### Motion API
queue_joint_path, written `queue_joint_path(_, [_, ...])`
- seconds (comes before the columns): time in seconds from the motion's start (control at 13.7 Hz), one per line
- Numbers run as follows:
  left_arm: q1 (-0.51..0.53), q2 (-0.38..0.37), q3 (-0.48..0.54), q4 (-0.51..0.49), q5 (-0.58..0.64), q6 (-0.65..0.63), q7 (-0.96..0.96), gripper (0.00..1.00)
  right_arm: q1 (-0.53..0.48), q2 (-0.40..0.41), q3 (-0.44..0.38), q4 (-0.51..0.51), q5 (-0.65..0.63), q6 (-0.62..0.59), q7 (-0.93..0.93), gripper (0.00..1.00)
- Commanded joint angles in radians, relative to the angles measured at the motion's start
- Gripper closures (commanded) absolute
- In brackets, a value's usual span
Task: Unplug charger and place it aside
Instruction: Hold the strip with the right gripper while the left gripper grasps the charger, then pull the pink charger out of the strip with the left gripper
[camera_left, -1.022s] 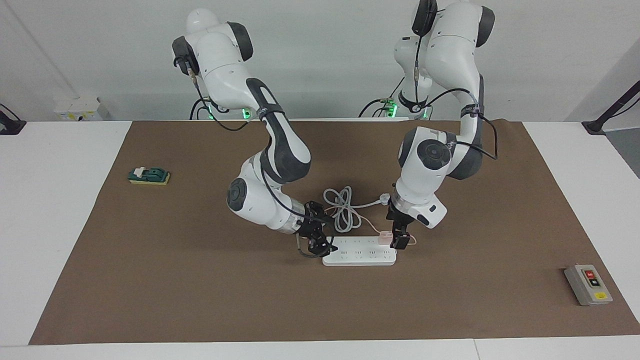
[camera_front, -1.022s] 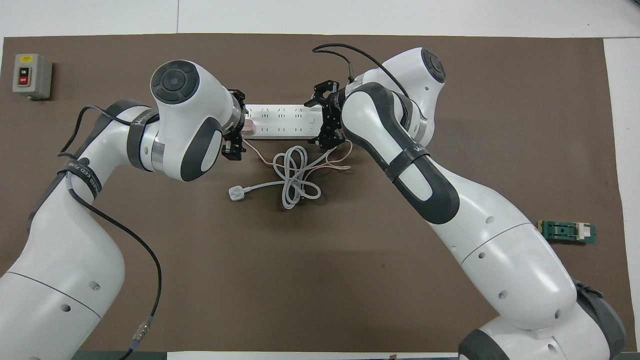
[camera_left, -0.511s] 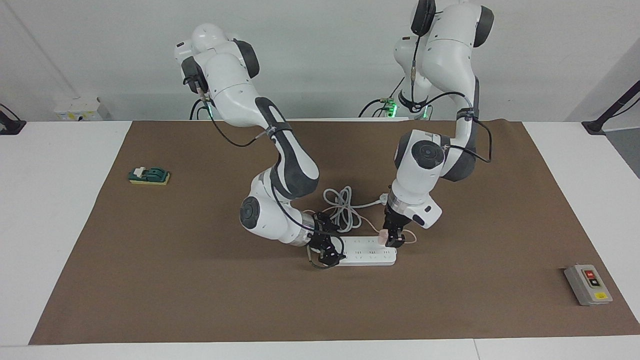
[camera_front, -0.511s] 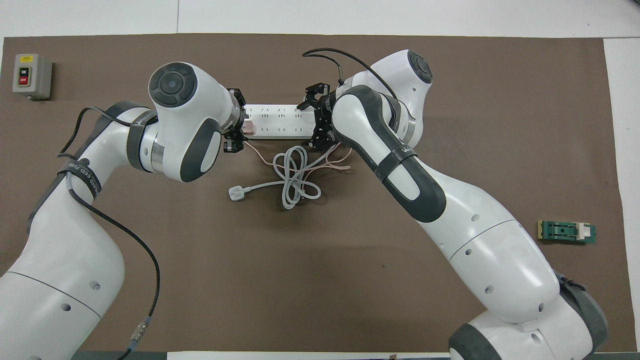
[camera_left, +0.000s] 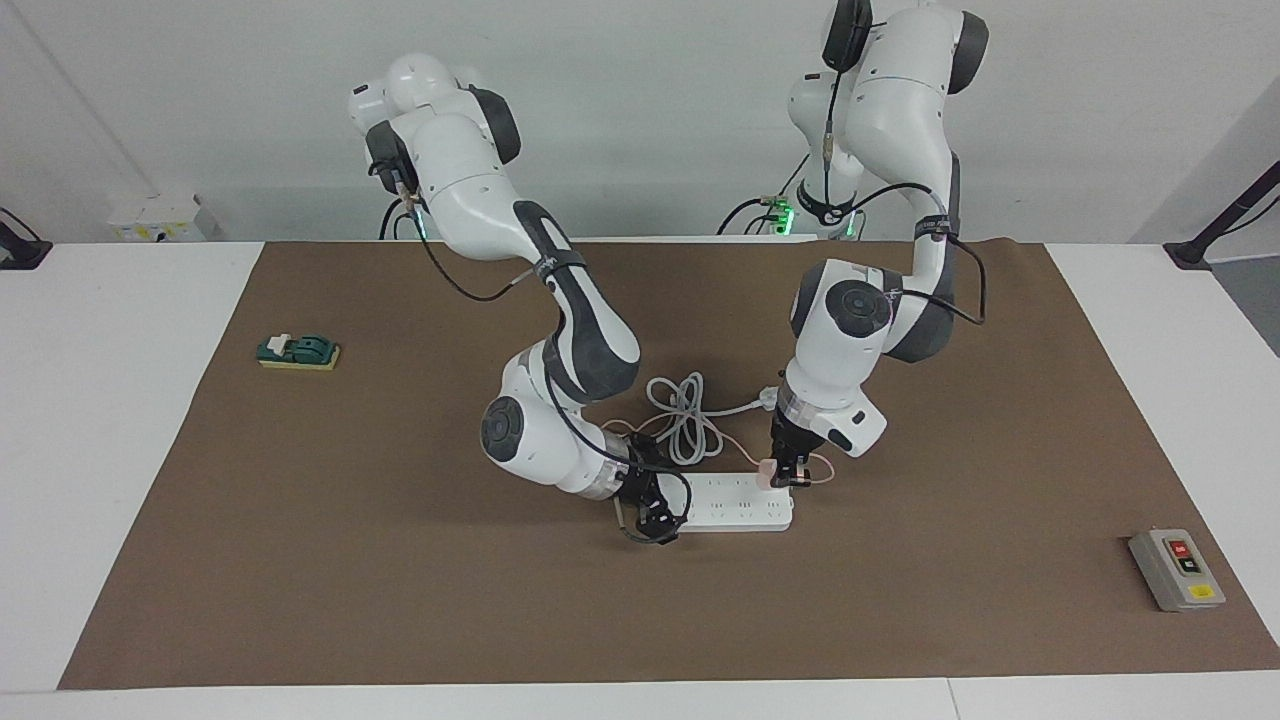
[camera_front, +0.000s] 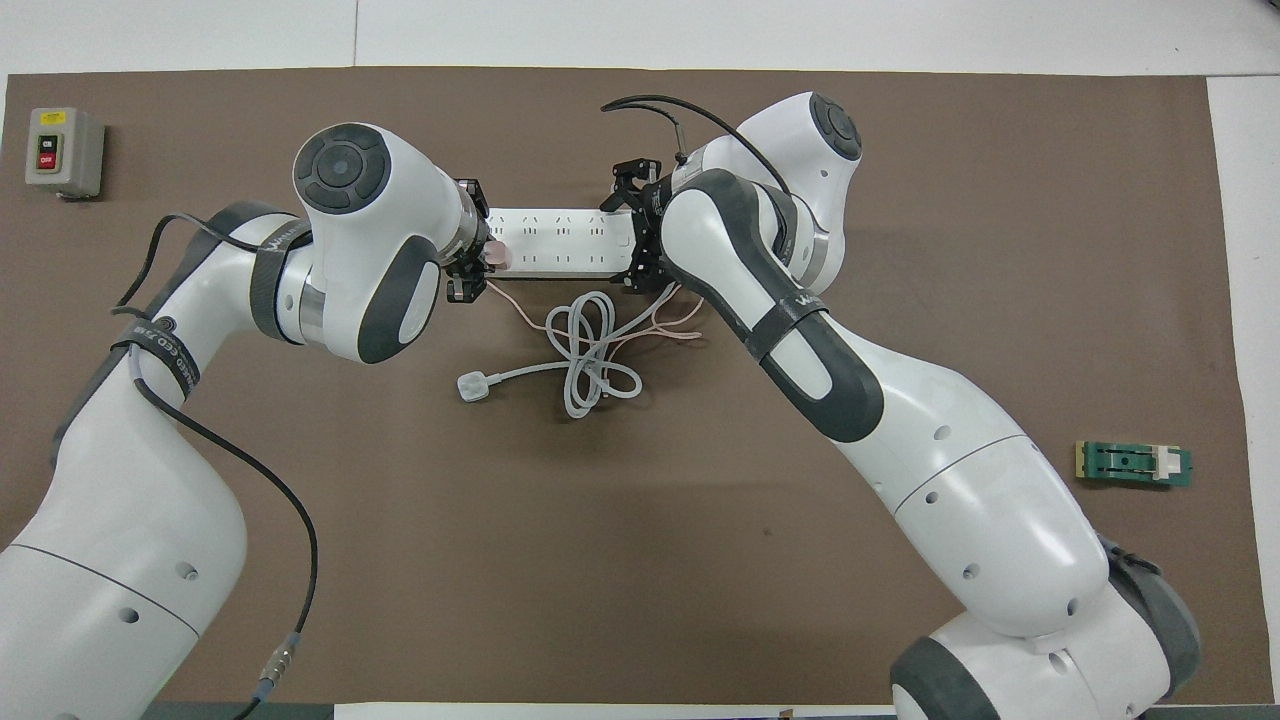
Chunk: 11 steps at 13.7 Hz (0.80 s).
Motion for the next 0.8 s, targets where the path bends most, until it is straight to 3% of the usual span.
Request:
queue_joint_path(0.0, [0.006, -0.026, 0.012, 0.010, 0.012, -0.006, -0.009, 1.00, -0.001, 0.045, -0.003, 0.048, -0.026, 0.006, -0.033, 0.00])
queue_joint_path(0.29, [0.052, -0.044, 0.007, 0.074, 0.009, -0.121, 0.029, 1.00, -0.001, 0.045, 0.000, 0.042, -0.021, 0.032, -0.038, 0.00])
queue_joint_path(0.37, [0.064, -0.056, 0.006, 0.085, 0.007, -0.152, 0.049, 1.00, -0.001, 0.045, 0.001, 0.036, -0.012, 0.043, -0.038, 0.41])
queue_joint_path(0.44, [0.075, -0.073, 0.004, 0.085, 0.006, -0.175, 0.074, 1.00, -0.001, 0.045, 0.003, 0.032, -0.011, 0.046, -0.038, 0.61])
queue_joint_path(0.73, [0.170, -0.154, 0.006, 0.082, -0.045, -0.310, 0.259, 1.00, 0.000, 0.045, 0.003, 0.025, -0.012, 0.062, -0.036, 0.54])
